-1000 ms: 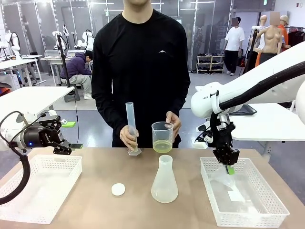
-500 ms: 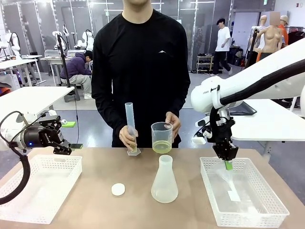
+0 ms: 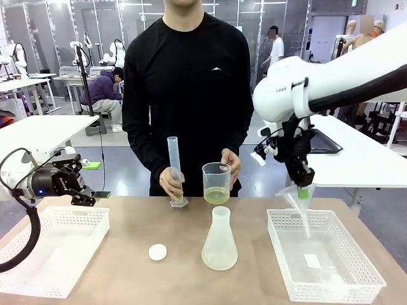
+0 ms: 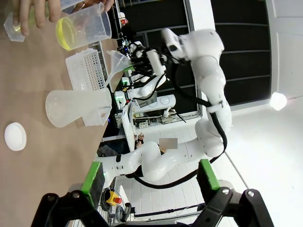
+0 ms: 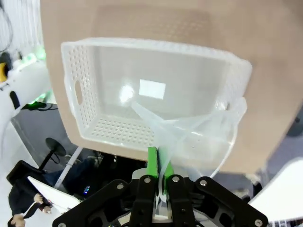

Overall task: Prepare the solutions needed for the experiment.
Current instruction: Pick up the Plastic Funnel and insert it into the Big flask.

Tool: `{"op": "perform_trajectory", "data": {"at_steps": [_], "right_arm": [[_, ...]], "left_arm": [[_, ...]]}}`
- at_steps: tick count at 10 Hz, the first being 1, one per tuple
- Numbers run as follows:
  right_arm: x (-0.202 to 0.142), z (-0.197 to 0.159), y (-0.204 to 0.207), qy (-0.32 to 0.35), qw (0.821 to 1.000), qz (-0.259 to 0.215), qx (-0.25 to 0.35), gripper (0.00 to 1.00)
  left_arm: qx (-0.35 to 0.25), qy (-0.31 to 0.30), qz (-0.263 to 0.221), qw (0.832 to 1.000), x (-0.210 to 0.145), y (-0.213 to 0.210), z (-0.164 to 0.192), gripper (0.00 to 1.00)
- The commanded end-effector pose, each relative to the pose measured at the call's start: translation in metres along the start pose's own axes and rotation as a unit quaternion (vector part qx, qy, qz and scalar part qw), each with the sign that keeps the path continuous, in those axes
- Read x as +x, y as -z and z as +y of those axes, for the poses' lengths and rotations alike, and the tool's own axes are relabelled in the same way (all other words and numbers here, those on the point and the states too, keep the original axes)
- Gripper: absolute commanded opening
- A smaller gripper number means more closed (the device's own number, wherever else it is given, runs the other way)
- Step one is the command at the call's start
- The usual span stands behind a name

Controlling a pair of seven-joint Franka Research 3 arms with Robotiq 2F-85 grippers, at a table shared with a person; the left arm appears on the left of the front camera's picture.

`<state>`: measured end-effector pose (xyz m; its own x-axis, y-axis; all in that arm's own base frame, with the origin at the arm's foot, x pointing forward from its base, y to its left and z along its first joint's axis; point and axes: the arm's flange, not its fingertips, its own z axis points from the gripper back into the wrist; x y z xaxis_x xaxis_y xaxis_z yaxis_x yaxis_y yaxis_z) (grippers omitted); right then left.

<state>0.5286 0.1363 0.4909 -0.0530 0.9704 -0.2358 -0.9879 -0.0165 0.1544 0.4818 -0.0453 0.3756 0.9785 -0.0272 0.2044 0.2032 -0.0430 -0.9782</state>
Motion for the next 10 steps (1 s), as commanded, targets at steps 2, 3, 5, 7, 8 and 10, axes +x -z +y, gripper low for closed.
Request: {"op": "perform_trajectory", "data": {"at_steps": [2,3,5,7,8,10], "right_arm": [[0.009,0.061,-0.031,0.073,0.986,0.067,-0.137,0.0],[0.012,0.079,-0.041,0.089,0.978,0.069,-0.178,0.0],[0.019,0.106,-0.051,0.107,0.964,0.053,-0.238,0.0],[0.018,0.12,-0.051,0.13,0.957,0.043,-0.255,0.0],[0.014,0.118,-0.047,0.149,0.956,0.037,-0.251,0.0],[0.021,0.118,-0.066,0.107,0.964,0.041,-0.238,0.0]], "left_arm": [[-0.006,0.002,0.002,1.0,-0.001,0.0,-0.002,1.0],[-0.006,0.002,0.002,1.0,-0.001,0.0,-0.002,1.0],[-0.006,0.002,0.002,1.0,-0.001,0.0,-0.002,1.0],[-0.006,0.002,0.002,1.0,-0.001,0.0,-0.002,1.0],[-0.006,0.002,0.002,1.0,-0.001,0.0,-0.002,1.0],[-0.006,0.002,0.002,1.0,-0.001,0.0,-0.002,1.0]]}}
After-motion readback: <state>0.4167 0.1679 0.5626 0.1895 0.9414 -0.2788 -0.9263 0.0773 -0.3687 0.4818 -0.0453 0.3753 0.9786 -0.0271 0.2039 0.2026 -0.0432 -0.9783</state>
